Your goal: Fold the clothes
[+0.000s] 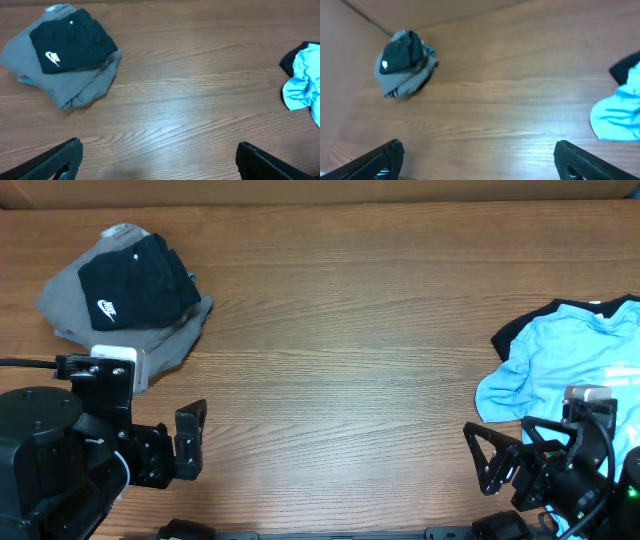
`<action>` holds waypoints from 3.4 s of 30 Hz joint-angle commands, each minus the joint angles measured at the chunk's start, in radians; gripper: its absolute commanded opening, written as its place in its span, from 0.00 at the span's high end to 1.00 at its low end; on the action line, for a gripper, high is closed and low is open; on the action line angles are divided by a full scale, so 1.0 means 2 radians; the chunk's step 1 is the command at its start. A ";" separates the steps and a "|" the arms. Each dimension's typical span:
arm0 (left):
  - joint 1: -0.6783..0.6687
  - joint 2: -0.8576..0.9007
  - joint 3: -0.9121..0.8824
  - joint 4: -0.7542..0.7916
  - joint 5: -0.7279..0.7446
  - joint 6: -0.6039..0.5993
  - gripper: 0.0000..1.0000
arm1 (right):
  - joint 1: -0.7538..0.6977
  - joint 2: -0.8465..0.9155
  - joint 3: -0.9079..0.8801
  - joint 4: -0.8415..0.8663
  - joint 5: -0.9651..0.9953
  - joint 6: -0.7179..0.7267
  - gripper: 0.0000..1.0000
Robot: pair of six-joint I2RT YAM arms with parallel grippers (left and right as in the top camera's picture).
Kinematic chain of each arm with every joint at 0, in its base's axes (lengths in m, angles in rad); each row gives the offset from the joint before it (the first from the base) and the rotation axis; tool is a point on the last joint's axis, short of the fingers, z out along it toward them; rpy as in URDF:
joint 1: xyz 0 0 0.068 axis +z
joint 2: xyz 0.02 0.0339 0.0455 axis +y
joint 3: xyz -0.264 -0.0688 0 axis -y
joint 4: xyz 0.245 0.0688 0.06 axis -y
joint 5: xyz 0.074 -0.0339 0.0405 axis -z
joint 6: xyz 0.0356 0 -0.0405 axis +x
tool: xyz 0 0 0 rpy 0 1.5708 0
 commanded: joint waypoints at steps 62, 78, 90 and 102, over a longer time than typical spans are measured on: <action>-0.005 0.000 -0.001 -0.001 -0.001 -0.012 0.00 | -0.038 -0.340 -0.686 0.599 0.131 -0.010 0.00; -0.004 0.001 -0.002 -0.012 -0.011 -0.011 0.00 | -0.038 -0.340 -0.686 0.599 0.131 -0.010 0.00; 0.141 -0.110 -0.172 0.193 0.009 0.007 0.00 | -0.038 -0.340 -0.686 0.598 0.131 -0.010 0.00; 0.134 -0.341 -0.597 0.565 0.031 0.007 0.00 | -0.038 -0.340 -0.686 0.598 0.131 -0.010 0.00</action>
